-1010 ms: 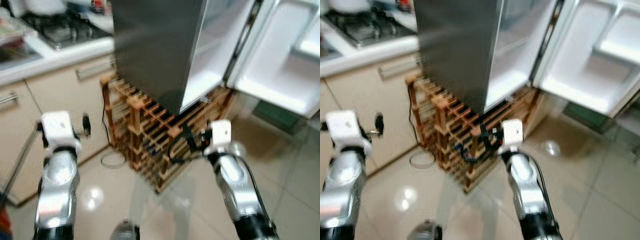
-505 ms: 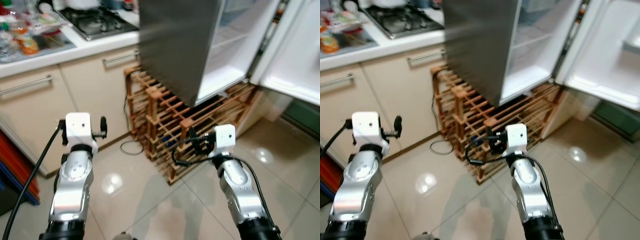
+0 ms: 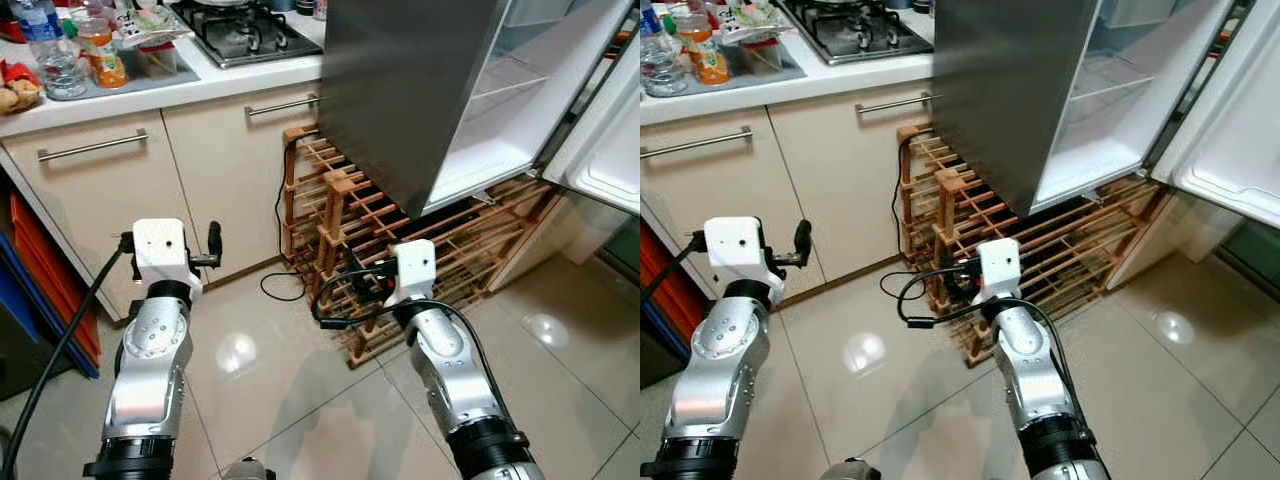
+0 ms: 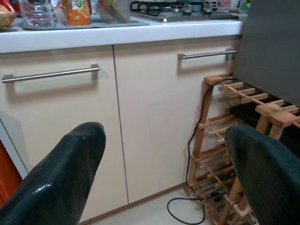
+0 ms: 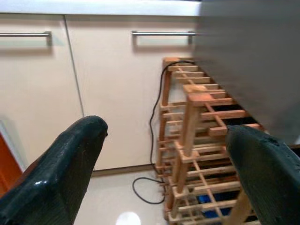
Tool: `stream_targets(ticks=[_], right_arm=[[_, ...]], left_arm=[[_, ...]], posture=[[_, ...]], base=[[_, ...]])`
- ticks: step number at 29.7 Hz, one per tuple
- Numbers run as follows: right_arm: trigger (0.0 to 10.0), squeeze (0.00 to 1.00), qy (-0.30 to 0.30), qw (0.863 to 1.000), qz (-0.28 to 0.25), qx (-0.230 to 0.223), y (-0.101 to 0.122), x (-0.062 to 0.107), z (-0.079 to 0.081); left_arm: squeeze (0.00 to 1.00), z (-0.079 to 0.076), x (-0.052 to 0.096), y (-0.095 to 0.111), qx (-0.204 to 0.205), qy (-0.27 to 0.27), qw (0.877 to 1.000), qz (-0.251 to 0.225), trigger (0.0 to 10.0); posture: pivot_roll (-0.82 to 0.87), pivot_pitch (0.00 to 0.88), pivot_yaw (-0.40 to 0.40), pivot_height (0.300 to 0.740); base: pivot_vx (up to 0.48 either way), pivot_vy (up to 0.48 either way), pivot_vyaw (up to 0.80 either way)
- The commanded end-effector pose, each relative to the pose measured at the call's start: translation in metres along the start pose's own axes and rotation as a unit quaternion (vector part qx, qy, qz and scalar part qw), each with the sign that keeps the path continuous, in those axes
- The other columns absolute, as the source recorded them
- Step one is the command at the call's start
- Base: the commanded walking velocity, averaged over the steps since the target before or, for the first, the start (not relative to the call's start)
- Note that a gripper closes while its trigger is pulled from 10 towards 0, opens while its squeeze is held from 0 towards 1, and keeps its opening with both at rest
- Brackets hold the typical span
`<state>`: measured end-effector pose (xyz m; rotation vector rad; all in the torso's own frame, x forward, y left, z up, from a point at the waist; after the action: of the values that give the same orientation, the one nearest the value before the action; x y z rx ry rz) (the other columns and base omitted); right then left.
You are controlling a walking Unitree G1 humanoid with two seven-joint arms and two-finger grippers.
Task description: Restocking fridge
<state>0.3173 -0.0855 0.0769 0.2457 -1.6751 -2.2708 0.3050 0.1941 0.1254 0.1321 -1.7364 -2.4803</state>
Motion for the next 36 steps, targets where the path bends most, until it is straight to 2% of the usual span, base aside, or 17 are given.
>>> stream_targets(ticks=[1,2,3,5,6,7,8,9,11,13,17,19,21,25,32,36], right_arm=[[10.0,0.33,-0.032,0.999,0.002,-0.003,-0.002,0.001,-0.013],[10.0,0.33,-0.045,0.999,0.002,-0.003,-0.003,0.002,-0.017],[10.0,0.25,-0.07,0.998,0.008,0.004,-0.004,0.002,-0.027],[10.0,0.25,-0.075,0.997,0.007,0.004,-0.003,0.002,-0.029],[10.0,0.27,-0.075,0.997,-0.011,0.001,0.002,0.003,-0.033],[10.0,0.27,-0.075,0.997,-0.011,0.001,0.002,0.003,-0.033],[10.0,0.29,-0.085,0.996,-0.013,-0.001,0.004,0.001,-0.037],[10.0,0.31,-0.089,0.996,-0.013,-0.003,0.004,0.001,-0.039],[10.0,0.32,-0.09,0.996,-0.02,-0.009,0.008,-0.002,-0.037],[10.0,0.32,-0.067,0.997,-0.028,0.004,0.013,-0.01,-0.025],[10.0,0.33,-0.059,0.997,-0.037,0.009,0.019,-0.014,-0.024],[10.0,0.33,-0.071,0.996,-0.045,-0.008,0.025,-0.015,-0.032],[10.0,0.34,-0.068,0.997,-0.042,-0.004,0.025,-0.015,-0.034],[10.0,0.35,-0.052,0.998,-0.026,0.005,0.02,-0.018,-0.031],[10.0,0.36,-0.033,0.999,-0.033,0.009,0.031,-0.028,-0.028],[10.0,0.36,-0.027,0.999,-0.036,0.008,0.033,-0.027,-0.028]], left_arm=[[0.0,0.002,0.002,0.003,-0.002,0.007,1.0,-0.008,10.0],[0.0,0.002,0.003,0.002,-0.001,0.007,1.0,-0.008,10.0],[0.0,0.001,0.0,0.001,-0.026,0.004,1.0,-0.008,10.0],[0.0,-0.001,-0.003,0.002,-0.037,0.002,0.999,-0.011,10.0],[0.0,-0.007,-0.013,0.008,-0.03,-0.01,0.999,-0.021,10.0],[0.0,-0.007,-0.013,0.008,-0.03,-0.01,0.999,-0.021,10.0],[0.0,-0.009,-0.023,0.014,-0.022,-0.013,0.999,-0.023,10.0],[0.0,-0.01,-0.025,0.015,-0.02,-0.013,0.999,-0.023,10.0],[0.0,-0.01,-0.031,0.02,-0.007,-0.012,1.0,-0.021,10.0],[0.0,-0.016,-0.037,0.029,-0.011,-0.024,0.999,-0.034,10.0],[0.0,-0.02,-0.038,0.033,-0.004,-0.016,0.999,-0.04,10.0],[0.0,-0.018,-0.038,0.029,0.005,-0.007,0.999,-0.031,10.0],[0.0,-0.017,-0.038,0.026,0.009,0.0,1.0,-0.024,10.0],[0.0,-0.008,-0.038,0.015,0.03,0.035,0.999,0.005,10.0],[0.0,-0.002,-0.037,0.024,0.033,0.058,0.998,-0.008,10.0],[0.0,0.004,-0.031,0.022,0.016,0.064,0.998,-0.012,10.0]], posture=[[0.0,0.0,-0.073,0.74],[0.0,0.0,-0.068,0.74],[0.0,0.0,-0.06,0.74],[0.0,0.0,-0.053,0.74],[0.0,0.0,-0.034,0.74],[0.0,0.0,-0.034,0.74],[-0.01,0.0,-0.018,0.74],[-0.01,0.0,-0.016,0.74],[-0.01,0.0,-0.021,0.74],[-0.02,0.0,-0.013,0.74],[-0.02,0.0,-0.013,0.74],[-0.01,0.0,-0.029,0.74],[0.01,0.0,-0.045,0.74],[0.02,0.0,-0.069,0.74],[0.03,0.0,-0.077,0.74],[0.02,0.0,-0.078,0.74]], base=[[0.0,0.0,0.51],[0.0,0.0,0.51],[0.0,0.0,0.0],[0.0,0.0,0.0],[0.0,0.0,0.0],[0.0,0.0,0.0],[0.0,0.0,0.71],[0.0,0.0,0.66],[0.0,0.0,0.63],[0.0,0.0,0.61],[0.0,0.0,0.6],[0.0,0.0,0.58],[0.182,-0.156,0.57],[0.377,-0.293,0.55],[0.386,-0.281,0.53],[0.39,-0.277,0.53]])
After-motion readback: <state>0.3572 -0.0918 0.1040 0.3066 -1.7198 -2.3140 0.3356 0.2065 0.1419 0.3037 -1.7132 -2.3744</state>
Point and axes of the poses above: a point about 5 cm out from each wrist's last joint towards the gripper, its own x axis pointing back from the gripper into the wrist, its own y axis along the axis of the wrist's last joint, z = x × y, the point moved 2 cm from there along -x, pointing out of the wrist towards the gripper, and after that the axes turned 15 degrees about -x, right-handed, at the moved point
